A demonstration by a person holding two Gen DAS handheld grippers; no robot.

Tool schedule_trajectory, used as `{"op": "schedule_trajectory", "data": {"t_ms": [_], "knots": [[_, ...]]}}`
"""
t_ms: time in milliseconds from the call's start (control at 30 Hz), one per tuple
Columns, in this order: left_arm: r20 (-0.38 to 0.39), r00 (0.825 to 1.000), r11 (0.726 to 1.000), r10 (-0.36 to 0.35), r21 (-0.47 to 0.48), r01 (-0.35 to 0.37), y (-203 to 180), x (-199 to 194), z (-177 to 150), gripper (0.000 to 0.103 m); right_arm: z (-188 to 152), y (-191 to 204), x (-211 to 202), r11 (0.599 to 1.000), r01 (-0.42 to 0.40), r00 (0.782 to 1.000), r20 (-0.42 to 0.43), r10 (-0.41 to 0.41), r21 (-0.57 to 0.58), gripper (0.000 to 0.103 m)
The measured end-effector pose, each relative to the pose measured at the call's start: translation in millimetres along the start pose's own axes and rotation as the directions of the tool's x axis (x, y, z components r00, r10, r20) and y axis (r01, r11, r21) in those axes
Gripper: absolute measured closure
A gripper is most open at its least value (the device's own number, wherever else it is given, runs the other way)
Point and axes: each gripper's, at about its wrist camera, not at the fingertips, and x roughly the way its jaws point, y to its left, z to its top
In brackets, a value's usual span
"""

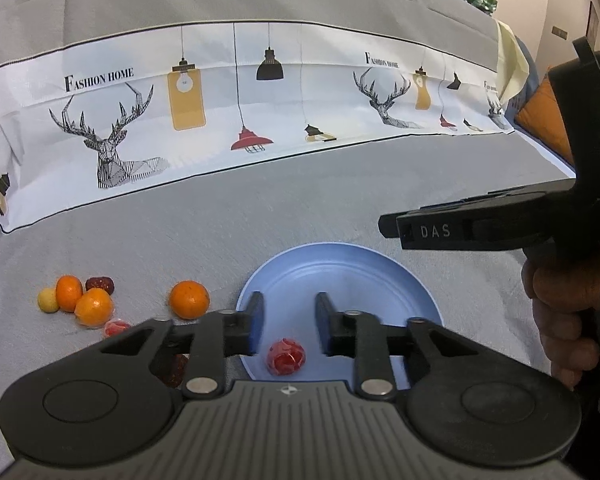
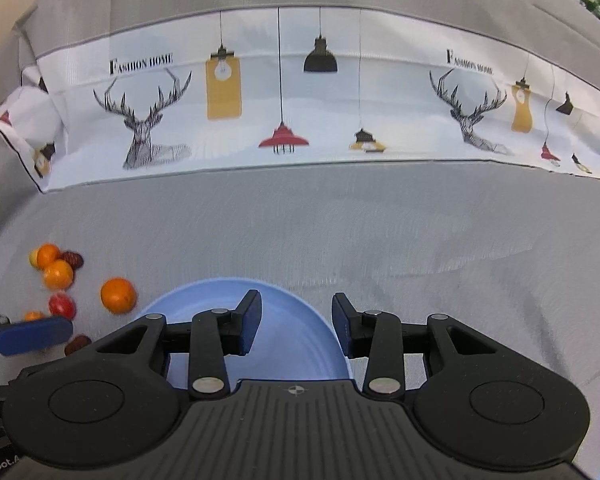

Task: Organize fruits
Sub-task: 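Move both open tools back to the fruit pile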

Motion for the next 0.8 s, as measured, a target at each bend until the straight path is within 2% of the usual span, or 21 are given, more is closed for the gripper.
{"op": "schedule_trajectory", "data": {"t_ms": [33, 100, 200, 333, 400, 467, 533, 600, 700, 800], "knots": [[0.007, 1.000, 1.000, 0.003, 0.008, -0.003, 0.0, -1.7, 0.5, 0.089, 0.7, 0.2, -1.2, 1.000, -0.004, 1.000, 0.012, 0.004, 0.003, 0.064], [0.015, 1.000, 1.000, 0.002, 0.019, -0.002, 0.5, -4.8, 1.7, 0.095, 1.8, 0.3, -2.9, 1.000, -0.016, 0.999, 0.029, 0.015, 0.009, 0.073], [0.022, 1.000, 1.000, -0.005, 0.026, 0.004, 7.6, -12.9, 5.8, 0.095, 4.2, 2.2, -5.6, 0.999, -0.028, 0.998, 0.052, 0.027, 0.029, 0.079], [0.014, 1.000, 0.997, -0.013, 0.080, 0.012, 31.3, -22.5, 18.6, 0.095, 9.3, 10.6, -10.2, 0.996, -0.056, 0.994, 0.097, 0.049, 0.064, 0.079], [0.024, 1.000, 0.994, 0.000, 0.109, -0.003, 48.9, -28.3, 23.6, 0.095, 11.7, 18.9, -13.3, 0.995, -0.078, 0.990, 0.123, 0.069, 0.067, 0.079], [0.032, 0.999, 0.995, 0.030, 0.099, -0.033, 71.7, -32.1, 24.7, 0.094, 13.0, 26.7, -16.0, 0.994, -0.097, 0.986, 0.144, 0.088, 0.059, 0.079], [0.022, 0.998, 0.998, 0.051, 0.023, -0.052, 96.8, -31.3, 18.3, 0.094, 14.3, 35.1, -17.0, 0.993, -0.114, 0.982, 0.159, 0.105, 0.045, 0.079], [-0.071, 0.995, 0.991, 0.065, -0.114, -0.073, 123.7, -20.4, 12.3, 0.094, 15.6, 43.1, -16.1, 0.992, -0.125, 0.979, 0.163, 0.118, 0.028, 0.079], [-0.136, 0.984, 0.958, 0.111, -0.248, -0.142, 151.4, -10.3, 11.0, 0.094, 16.3, 53.2, -12.5, 0.989, -0.147, 0.978, 0.150, 0.144, 0.008, 0.079], [-0.227, 0.971, 0.914, 0.079, -0.372, -0.162, 173.2, 2.7, 3.5, 0.093, 14.9, 63.7, -8.8, 0.983, -0.180, 0.975, 0.128, 0.182, -0.022, 0.079]]}}
